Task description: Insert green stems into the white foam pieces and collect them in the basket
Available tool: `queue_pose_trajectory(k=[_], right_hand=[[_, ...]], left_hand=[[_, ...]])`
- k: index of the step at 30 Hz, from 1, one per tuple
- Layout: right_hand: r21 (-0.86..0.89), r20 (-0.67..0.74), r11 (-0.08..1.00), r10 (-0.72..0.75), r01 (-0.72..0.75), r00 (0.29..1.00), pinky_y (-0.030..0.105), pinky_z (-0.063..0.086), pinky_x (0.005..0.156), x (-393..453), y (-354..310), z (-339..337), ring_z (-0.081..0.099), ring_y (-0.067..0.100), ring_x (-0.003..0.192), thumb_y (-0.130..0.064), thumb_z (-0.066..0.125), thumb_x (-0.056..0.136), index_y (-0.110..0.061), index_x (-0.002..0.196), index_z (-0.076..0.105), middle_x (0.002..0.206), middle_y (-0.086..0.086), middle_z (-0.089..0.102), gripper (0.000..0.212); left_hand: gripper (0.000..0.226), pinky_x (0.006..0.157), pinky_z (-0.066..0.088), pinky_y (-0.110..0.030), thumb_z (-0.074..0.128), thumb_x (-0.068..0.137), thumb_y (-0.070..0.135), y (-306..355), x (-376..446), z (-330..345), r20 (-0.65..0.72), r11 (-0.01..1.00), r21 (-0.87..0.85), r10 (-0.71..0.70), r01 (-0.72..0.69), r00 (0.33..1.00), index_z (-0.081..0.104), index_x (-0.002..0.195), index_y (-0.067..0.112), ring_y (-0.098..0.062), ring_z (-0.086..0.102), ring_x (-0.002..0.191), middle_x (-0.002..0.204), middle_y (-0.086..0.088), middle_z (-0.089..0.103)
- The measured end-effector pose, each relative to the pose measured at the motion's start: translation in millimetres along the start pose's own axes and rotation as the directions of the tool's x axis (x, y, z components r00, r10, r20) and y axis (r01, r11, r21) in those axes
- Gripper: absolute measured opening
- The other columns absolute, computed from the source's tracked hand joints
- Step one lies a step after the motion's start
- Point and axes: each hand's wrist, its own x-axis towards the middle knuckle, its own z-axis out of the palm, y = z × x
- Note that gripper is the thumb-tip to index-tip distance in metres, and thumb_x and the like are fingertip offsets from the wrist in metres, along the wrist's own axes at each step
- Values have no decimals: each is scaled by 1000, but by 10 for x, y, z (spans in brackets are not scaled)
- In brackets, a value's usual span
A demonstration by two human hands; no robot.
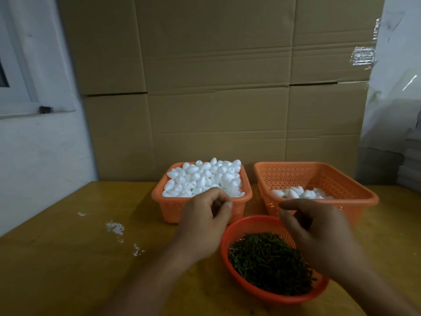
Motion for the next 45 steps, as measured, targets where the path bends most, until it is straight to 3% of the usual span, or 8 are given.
queue_pose_trajectory(k=[5, 11, 15, 24, 30, 33, 39, 45], right_hand=[[-35, 23, 999, -5, 6, 1000, 28, 52, 48, -46, 48, 32, 63, 3, 52, -29, 66, 88, -31, 105, 74, 62, -12, 67, 19], [-83, 41, 996, 32, -29, 999, 38, 60, 67, -75, 25, 42, 67, 3, 71, -37, 65, 86, -37, 107, 72, 82, -16, 70, 22], [-126, 71, 992, 26, -17, 997, 39, 57, 80, -109, -3, 60, 67, 8, 87, -39, 66, 88, -38, 111, 71, 95, -12, 68, 24], [-148, 69, 989, 16, -6, 997, 33, 55, 80, -145, -20, 74, 64, 5, 85, -44, 65, 89, -41, 113, 69, 98, -15, 62, 25], [-170, 69, 985, -31, 42, 997, 27, 53, 79, -156, 8, 104, 60, 0, 86, -46, 61, 91, -42, 116, 67, 93, -20, 59, 26], [-174, 72, 983, -40, 52, 997, 24, 52, 78, -155, 21, 121, 61, 1, 85, -48, 60, 91, -44, 116, 66, 94, -20, 60, 26], [-193, 71, 979, -44, 57, 997, 23, 53, 75, -147, 29, 132, 60, 2, 82, -49, 60, 91, -44, 117, 66, 95, -21, 59, 27], [-187, 65, 981, -47, 59, 997, 25, 54, 74, -159, 23, 133, 60, 0, 80, -48, 62, 90, -42, 116, 67, 92, -21, 58, 27]], left_hand=[[18, 59, 45, -12, 60, 93, 6, -142, 484, -155, -46, 985, 166, -37, 44, 998, 66, 87, 21, 1, 58, 60, 69, 12, 63], [22, 64, 40, -5, 59, 92, 13, -364, 1061, -252, 109, 897, 433, -150, 88, 983, 72, 99, 29, -3, 60, 83, 92, 16, 68], [28, 105, 43, -42, 66, 90, 23, -490, 1281, -172, 278, 773, 633, -287, 50, 917, 69, 116, 34, -24, 56, 122, 137, 0, 60], [41, 115, 20, -53, 67, 85, 49, -576, 1409, -15, 393, 568, 812, -360, -135, 846, 59, 125, 52, -22, 28, 144, 148, 10, 48], [27, 116, 17, -56, 61, 85, 56, -597, 1375, 8, 398, 535, 828, -353, -166, 847, 71, 107, 42, -26, 8, 152, 167, 9, 4], [22, 117, 16, -55, 61, 89, 52, -576, 1358, 8, 403, 551, 819, -349, -162, 846, 73, 104, 40, -27, 9, 151, 167, 8, 4], [15, 113, 27, -52, 60, 95, 39, -553, 1316, 4, 322, 686, 718, -178, -118, 930, 59, 81, 33, -26, 46, 132, 139, -1, 57], [10, 89, 53, -41, 72, 88, 24, -449, 1137, -16, 159, 947, 321, -72, 18, 985, 65, 94, 21, -11, 68, 82, 86, 4, 71]])
